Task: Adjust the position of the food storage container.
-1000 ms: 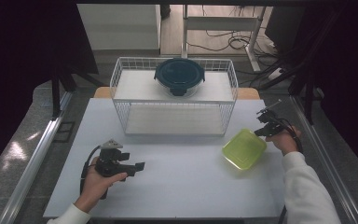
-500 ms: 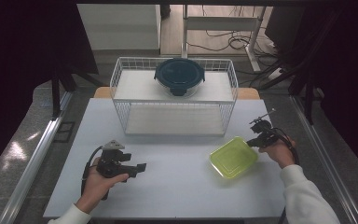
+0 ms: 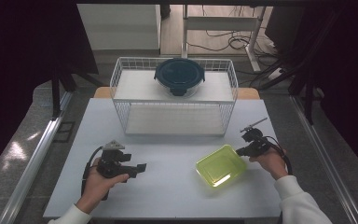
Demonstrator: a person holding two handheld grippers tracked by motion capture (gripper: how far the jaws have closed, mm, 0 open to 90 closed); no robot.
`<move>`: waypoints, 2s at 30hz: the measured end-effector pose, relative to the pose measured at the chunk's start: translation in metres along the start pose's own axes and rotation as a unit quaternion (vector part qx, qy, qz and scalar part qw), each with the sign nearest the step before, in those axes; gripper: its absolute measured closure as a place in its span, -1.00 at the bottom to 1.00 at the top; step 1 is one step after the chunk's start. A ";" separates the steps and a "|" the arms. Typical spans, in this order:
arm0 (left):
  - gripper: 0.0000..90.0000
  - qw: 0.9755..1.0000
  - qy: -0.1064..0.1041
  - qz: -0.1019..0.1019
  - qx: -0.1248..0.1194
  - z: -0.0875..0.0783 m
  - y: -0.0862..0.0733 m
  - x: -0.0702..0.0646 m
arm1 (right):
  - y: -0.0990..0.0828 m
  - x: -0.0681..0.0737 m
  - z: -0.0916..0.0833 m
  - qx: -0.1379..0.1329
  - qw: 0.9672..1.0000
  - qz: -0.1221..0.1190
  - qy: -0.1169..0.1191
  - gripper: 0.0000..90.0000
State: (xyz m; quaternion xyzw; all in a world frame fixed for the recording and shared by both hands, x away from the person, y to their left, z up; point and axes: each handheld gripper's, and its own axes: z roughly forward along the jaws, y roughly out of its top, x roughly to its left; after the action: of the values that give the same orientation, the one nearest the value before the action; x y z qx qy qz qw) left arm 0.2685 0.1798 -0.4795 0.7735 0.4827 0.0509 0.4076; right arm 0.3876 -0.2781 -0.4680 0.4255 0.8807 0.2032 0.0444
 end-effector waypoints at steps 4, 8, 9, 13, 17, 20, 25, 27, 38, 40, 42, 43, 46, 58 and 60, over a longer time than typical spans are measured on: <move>-0.56 1.000 0.000 0.001 0.000 0.000 0.000 0.000 | -0.004 0.006 0.000 -0.002 1.000 -0.003 0.006 0.97; -0.56 1.000 0.001 0.000 -0.001 0.000 0.000 0.000 | -0.009 0.010 -0.001 -0.007 1.000 -0.005 0.015 0.97; -0.56 1.000 0.001 0.000 0.000 0.000 0.000 0.000 | -0.010 0.011 -0.001 -0.007 1.000 -0.006 0.017 0.97; -0.56 1.000 0.002 -0.001 0.000 0.000 0.000 0.000 | -0.014 0.014 -0.002 -0.007 1.000 -0.007 0.020 0.97; -0.56 1.000 0.002 -0.001 -0.003 -0.002 0.000 -0.002 | -0.022 0.016 -0.006 -0.012 1.000 -0.011 0.024 0.97; -0.56 1.000 0.002 0.001 -0.002 -0.002 0.000 -0.003 | -0.029 0.014 -0.009 -0.018 0.999 -0.004 0.028 0.97; -0.56 1.000 0.002 0.000 0.000 -0.001 0.000 -0.004 | -0.044 0.013 -0.009 -0.013 0.999 -0.001 0.034 0.97; -0.56 1.000 0.002 0.000 0.000 -0.001 0.000 -0.003 | -0.048 0.016 -0.010 -0.014 0.999 -0.004 0.037 0.97; -0.56 1.000 0.004 -0.003 0.001 0.000 -0.001 -0.002 | -0.050 0.049 -0.007 -0.006 0.998 -0.030 0.050 0.97; -0.56 1.000 0.005 -0.005 0.001 -0.001 -0.001 -0.001 | -0.049 0.060 -0.002 0.001 0.998 -0.039 0.055 0.97; -0.56 1.000 0.005 -0.006 -0.002 -0.001 -0.001 0.000 | -0.047 0.070 0.002 0.005 0.997 -0.050 0.063 0.97; -0.56 1.000 0.006 -0.007 -0.001 -0.002 -0.001 0.000 | -0.047 0.070 0.002 0.005 0.997 -0.050 0.063 0.97; -0.56 1.000 0.006 -0.008 0.000 -0.002 -0.001 0.001 | -0.043 0.084 0.008 0.007 0.995 -0.069 0.070 0.97; -0.55 1.000 0.009 -0.009 0.001 -0.001 -0.002 0.002 | -0.018 0.119 0.026 0.003 0.990 -0.111 0.089 0.97; -0.55 1.000 0.008 -0.009 0.001 -0.002 -0.002 0.002 | -0.016 0.122 0.028 0.000 0.989 -0.112 0.093 0.97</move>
State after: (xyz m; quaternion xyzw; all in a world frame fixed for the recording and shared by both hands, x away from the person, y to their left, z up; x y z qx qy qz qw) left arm 0.2672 0.1825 -0.4803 0.7690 0.4932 0.0532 0.4032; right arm 0.3055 -0.1839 -0.4882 0.3032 0.9232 0.2358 -0.0152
